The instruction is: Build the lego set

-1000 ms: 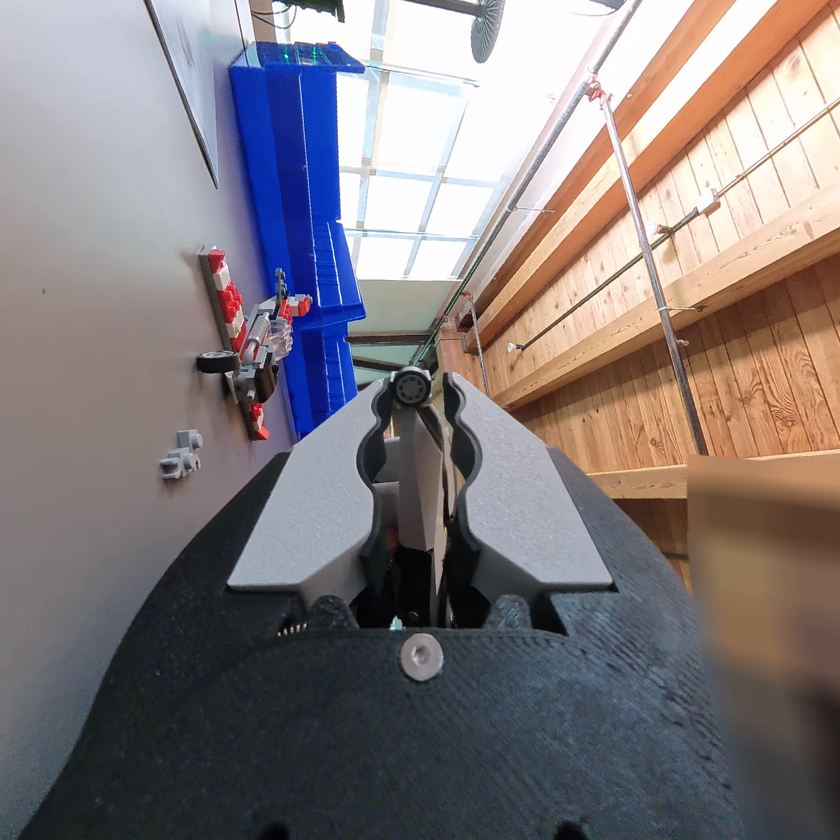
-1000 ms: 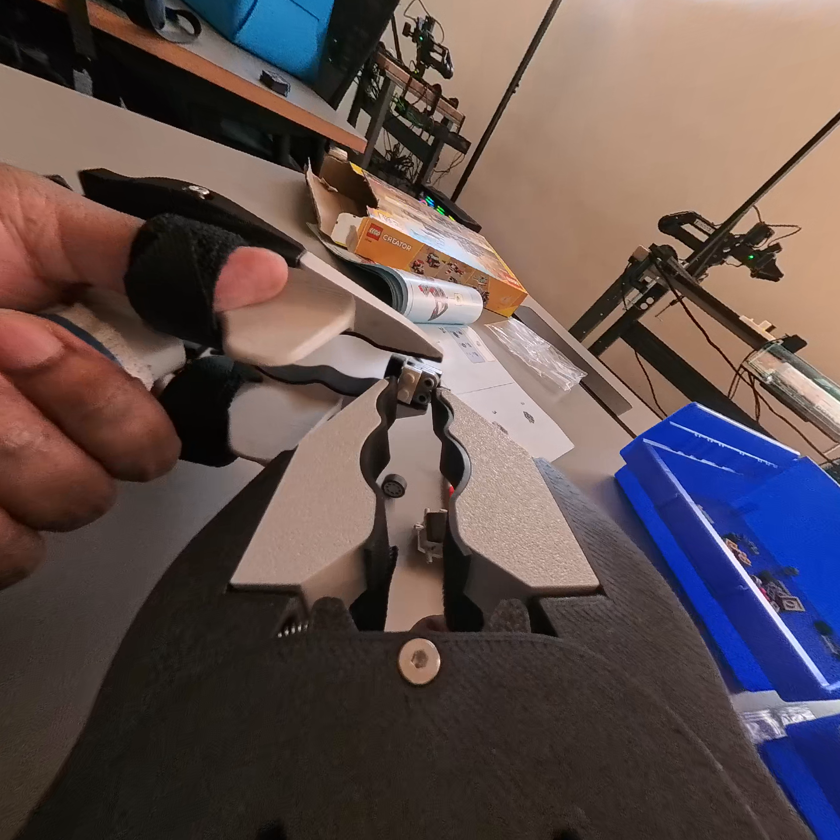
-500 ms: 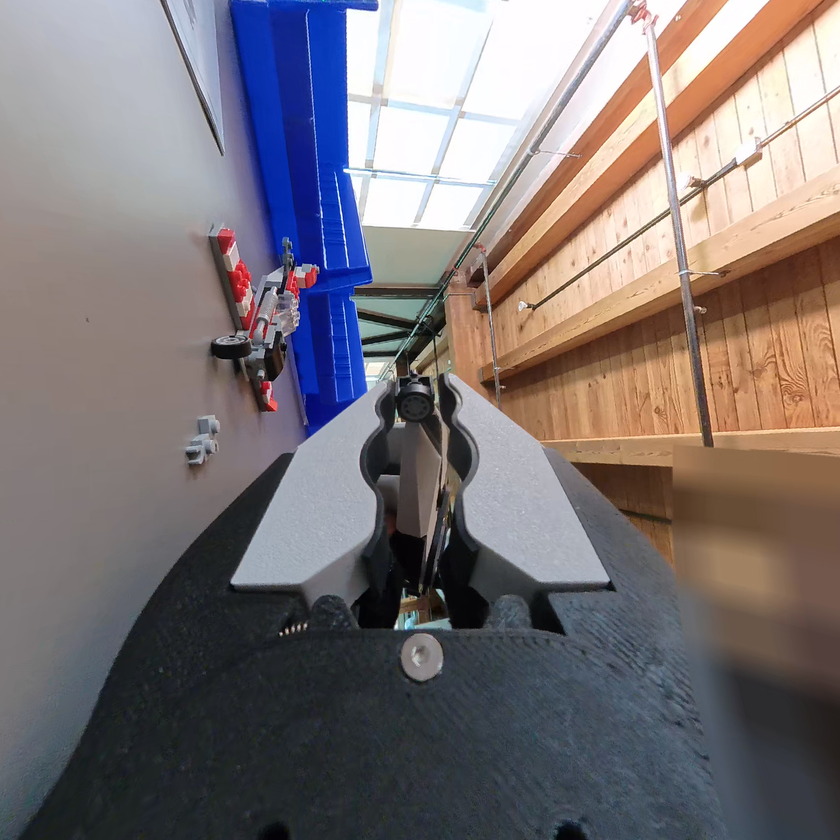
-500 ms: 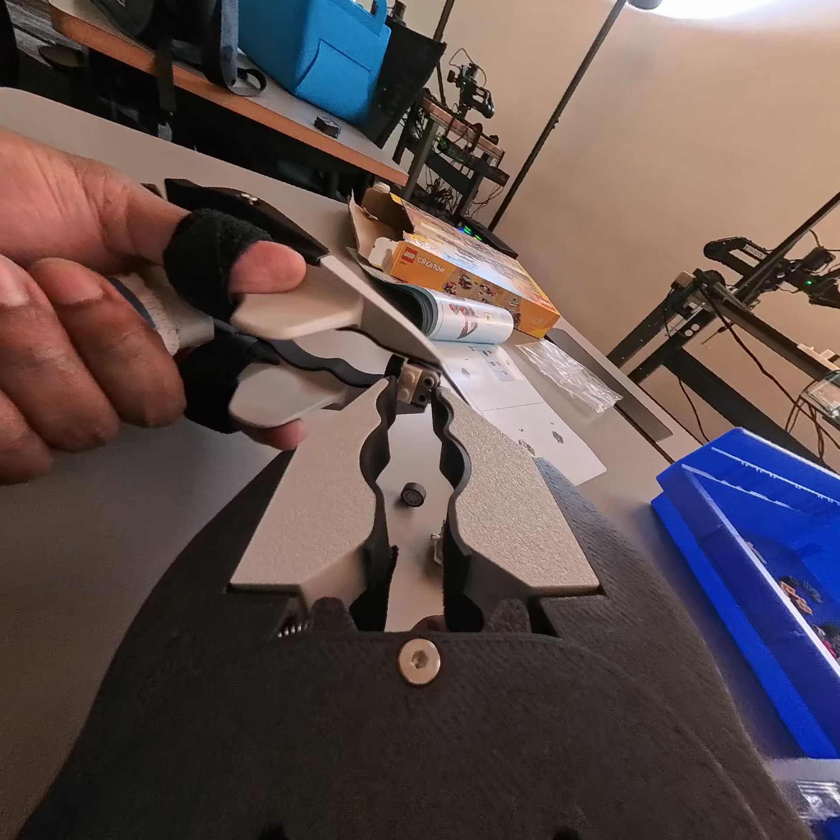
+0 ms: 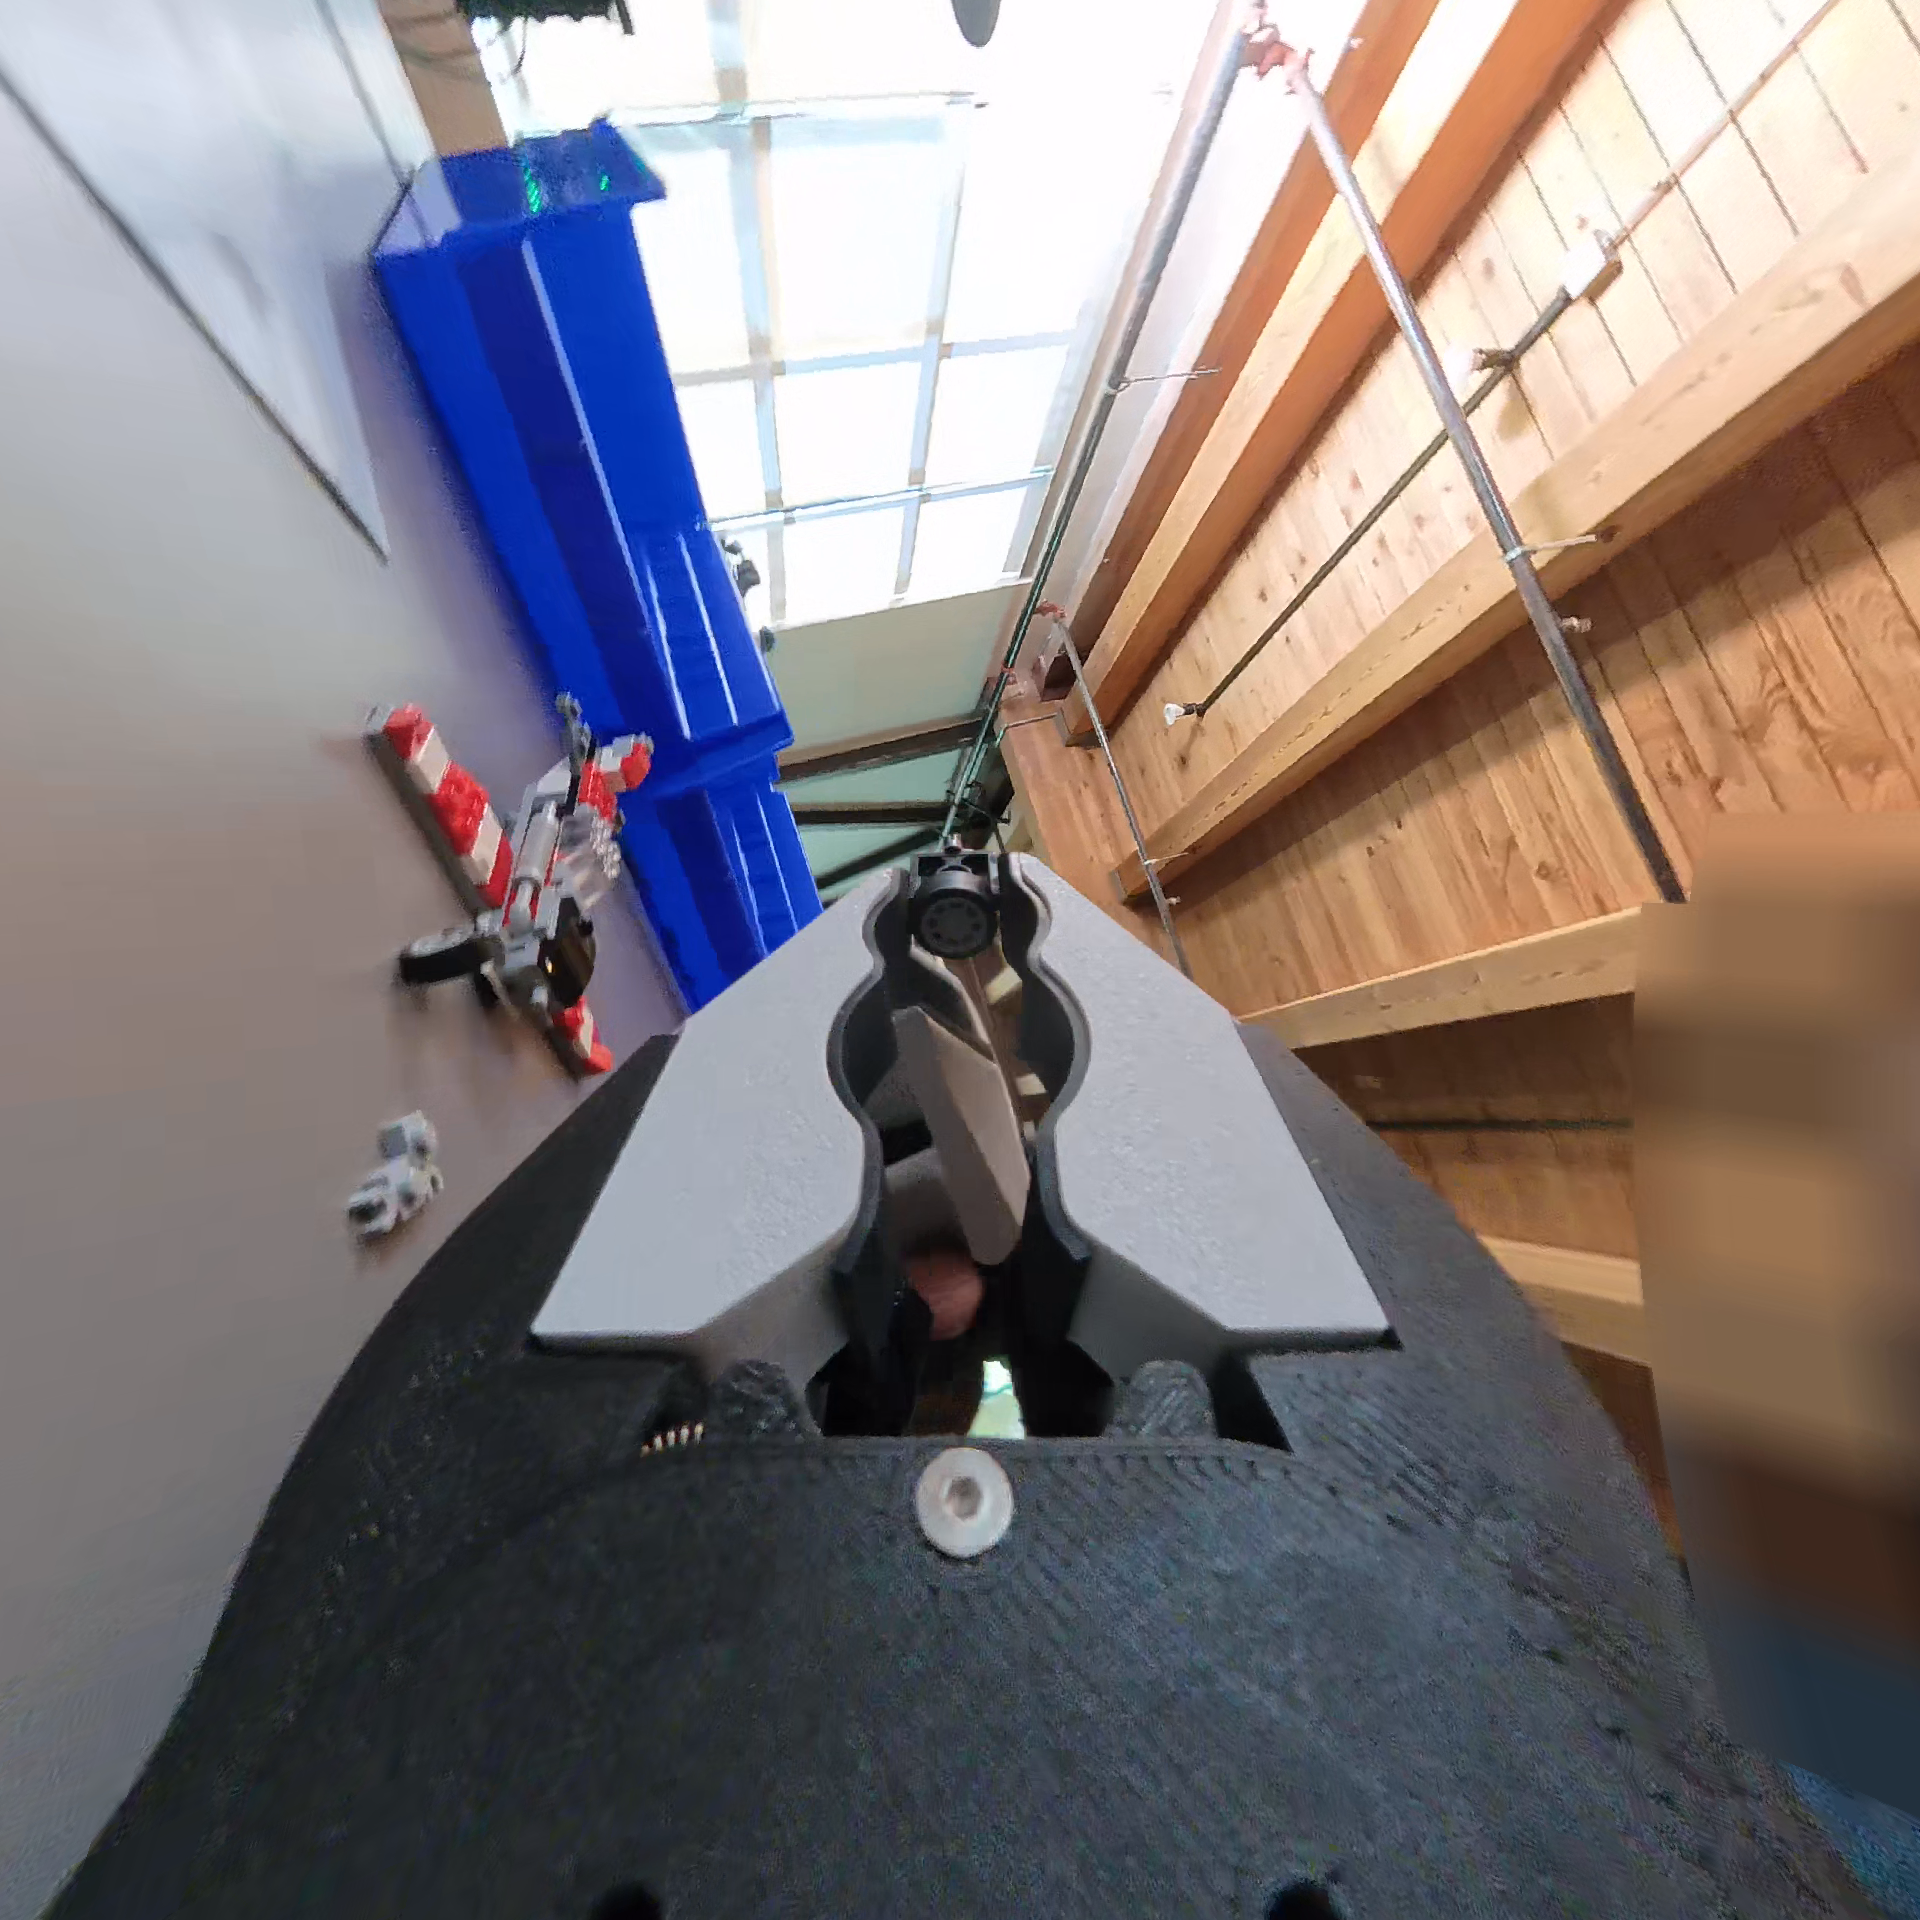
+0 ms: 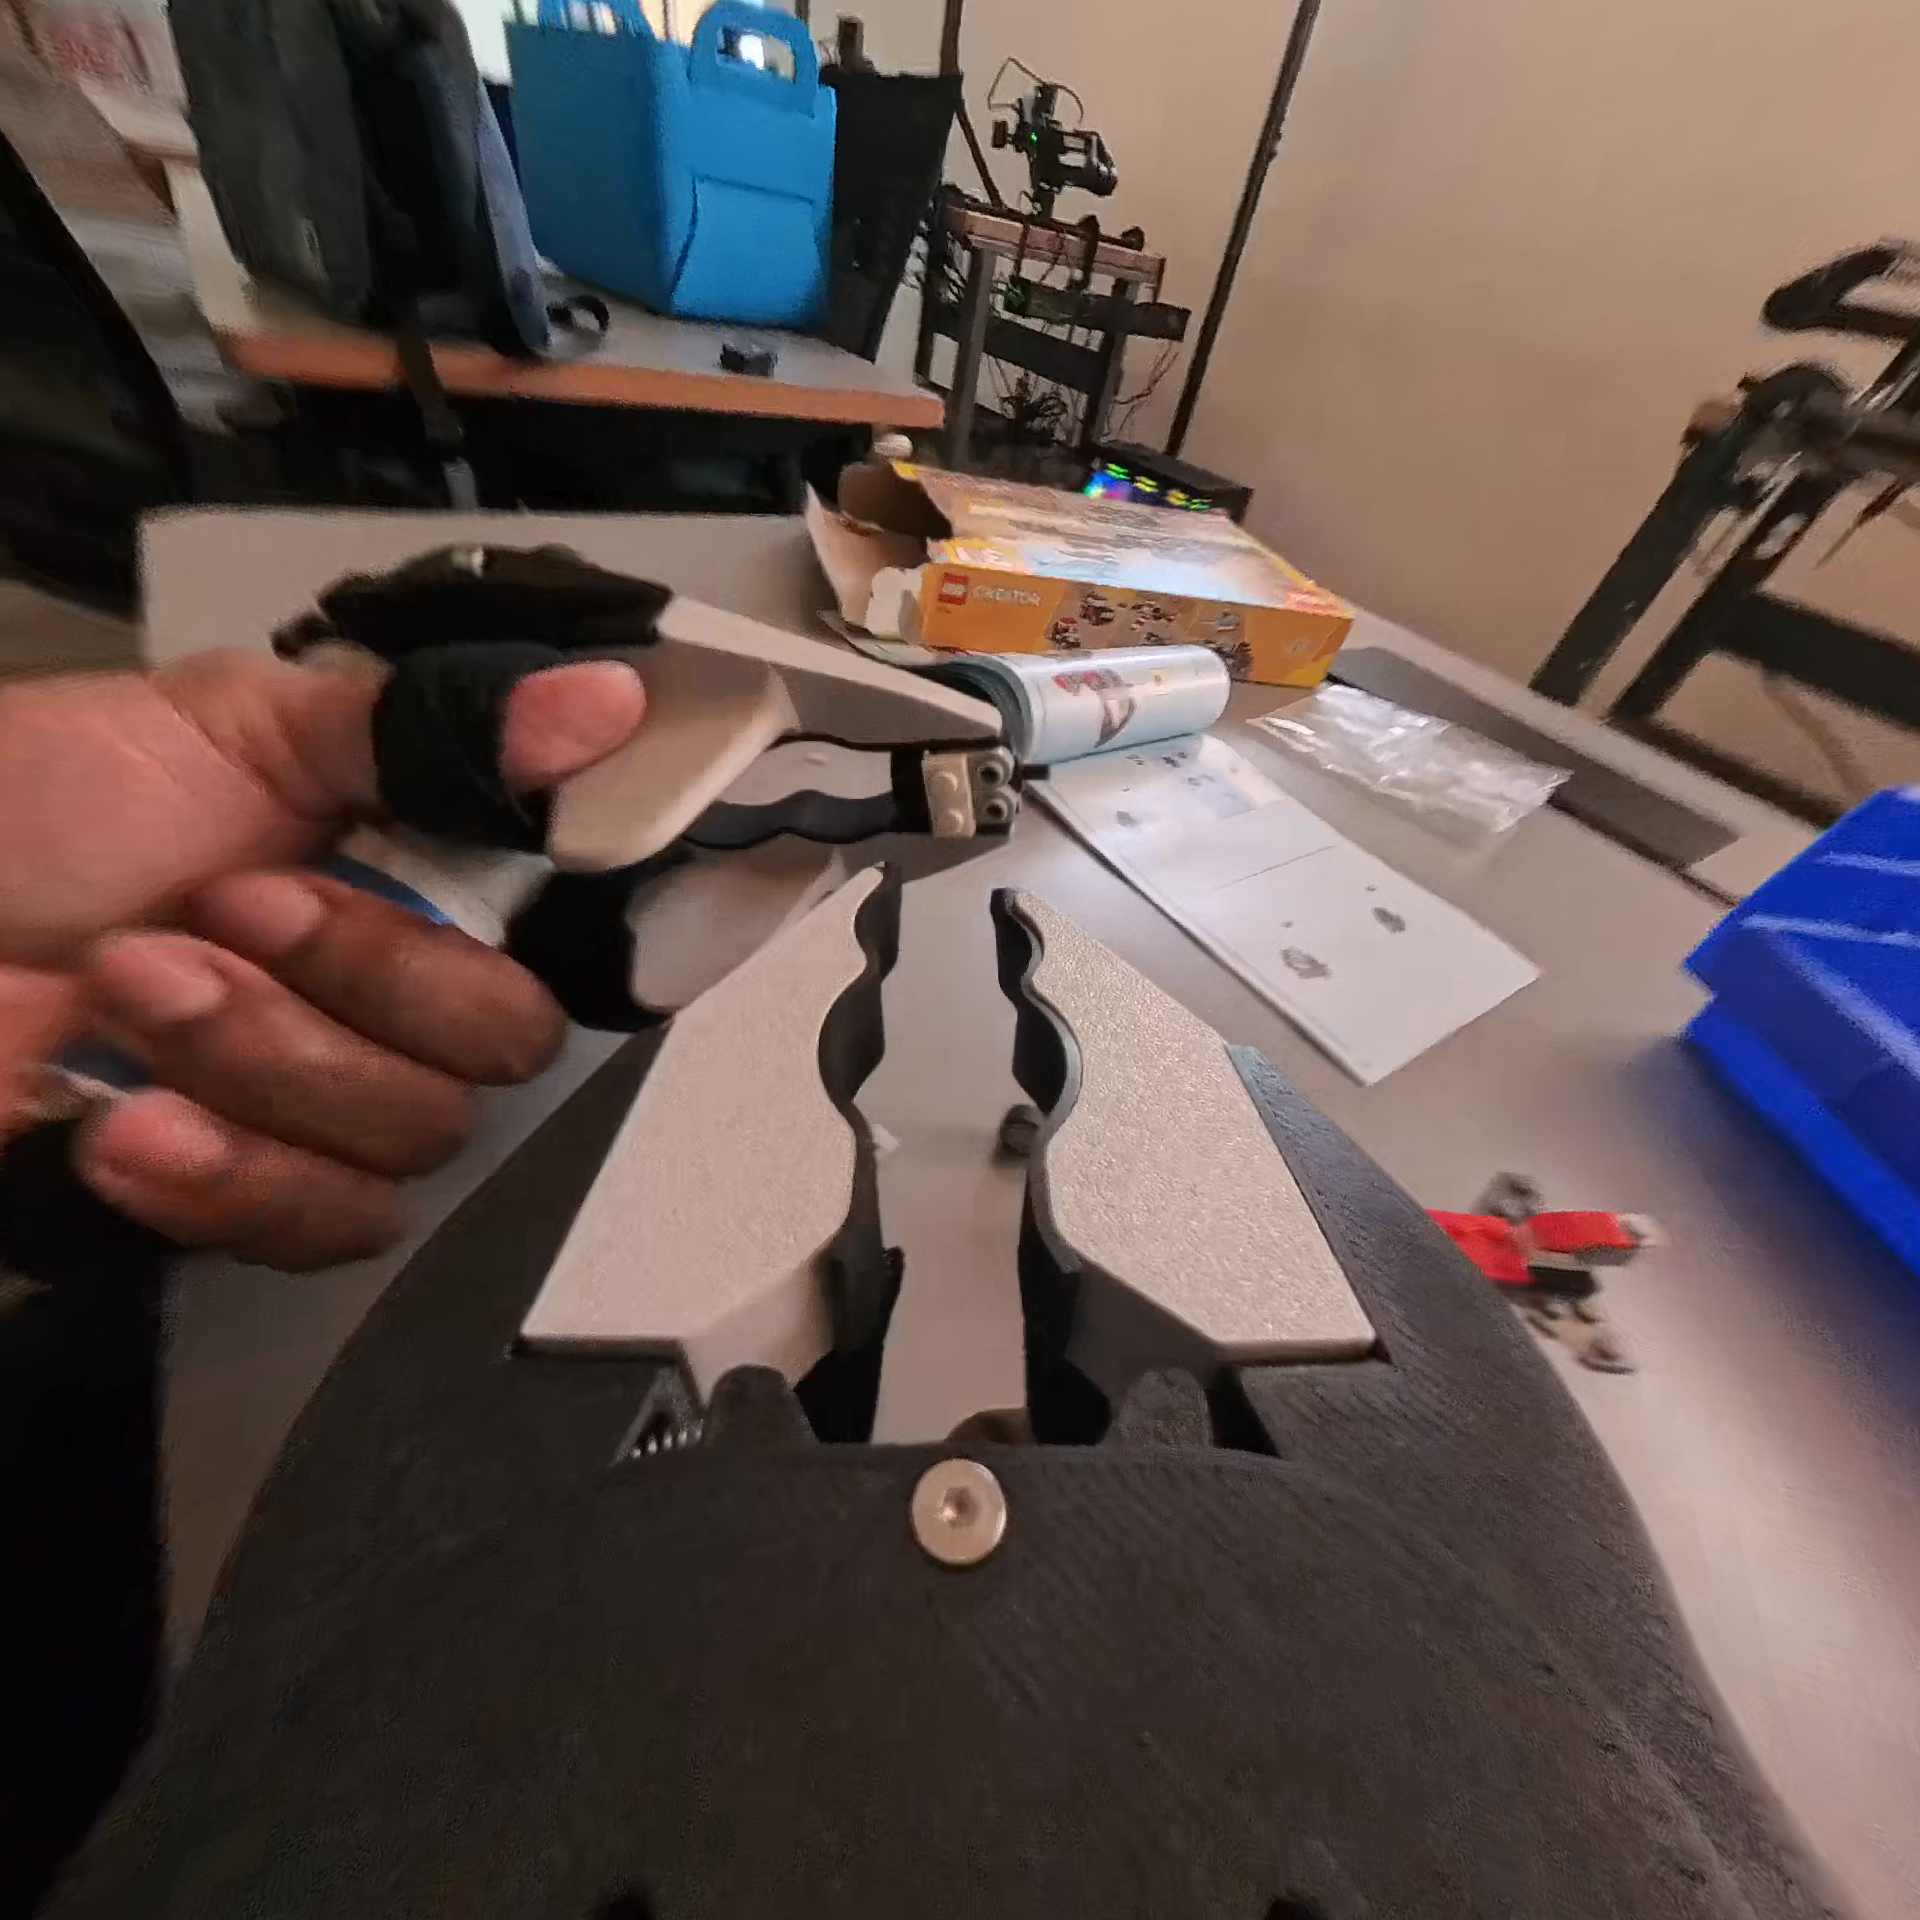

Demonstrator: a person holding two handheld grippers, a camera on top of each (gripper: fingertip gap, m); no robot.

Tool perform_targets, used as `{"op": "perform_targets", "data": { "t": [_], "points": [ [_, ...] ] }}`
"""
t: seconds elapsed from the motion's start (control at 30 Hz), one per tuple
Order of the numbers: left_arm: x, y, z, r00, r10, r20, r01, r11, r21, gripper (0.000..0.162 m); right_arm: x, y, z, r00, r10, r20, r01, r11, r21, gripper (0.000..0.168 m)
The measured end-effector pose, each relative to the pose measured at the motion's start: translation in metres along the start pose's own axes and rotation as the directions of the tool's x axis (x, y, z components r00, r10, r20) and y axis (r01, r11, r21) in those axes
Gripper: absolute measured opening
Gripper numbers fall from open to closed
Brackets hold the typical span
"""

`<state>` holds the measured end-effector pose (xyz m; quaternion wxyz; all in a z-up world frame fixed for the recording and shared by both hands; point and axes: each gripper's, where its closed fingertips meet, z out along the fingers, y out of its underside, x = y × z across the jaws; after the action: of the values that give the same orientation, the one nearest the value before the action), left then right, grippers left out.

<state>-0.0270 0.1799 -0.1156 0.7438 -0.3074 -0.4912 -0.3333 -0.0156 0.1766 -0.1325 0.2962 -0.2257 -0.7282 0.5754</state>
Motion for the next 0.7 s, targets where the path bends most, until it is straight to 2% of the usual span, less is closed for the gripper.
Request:
{"op": "perform_targets", "data": {
  "t": [0.13, 0.3, 0.47, 0.6, 0.7],
  "points": [
    [0.01, -0.007, -0.002, 0.994, 0.101, -0.048, -0.098, 0.994, 0.044, 0.019, -0.003, -0.006, 0.0, 0.95, 0.29, 0.114, -0.292, 0.956, 0.007, 0.02],
    [0.015, -0.008, -0.002, 0.979, 0.195, -0.059, -0.191, 0.98, 0.058, 0.02, 0.0, -0.012, -0.001, 0.77, 0.591, 0.242, -0.606, 0.795, -0.012, 0.025],
    [0.017, -0.001, 0.002, 0.97, 0.233, -0.068, -0.23, 0.972, 0.039, 0.02, -0.004, -0.016, 0.0, 0.684, 0.666, 0.297, -0.69, 0.723, -0.033, 0.027],
    [0.018, 0.004, 0.004, 0.963, 0.262, -0.067, -0.261, 0.965, 0.024, 0.02, -0.004, -0.026, -0.002, 0.58, 0.728, 0.366, -0.778, 0.628, -0.018, 0.029],
    [0.018, 0.006, 0.005, 0.959, 0.275, -0.062, -0.274, 0.961, 0.02, 0.02, -0.002, -0.024, 0.0, 0.567, 0.739, 0.363, -0.79, 0.613, -0.013, 0.029]
  ]
}}
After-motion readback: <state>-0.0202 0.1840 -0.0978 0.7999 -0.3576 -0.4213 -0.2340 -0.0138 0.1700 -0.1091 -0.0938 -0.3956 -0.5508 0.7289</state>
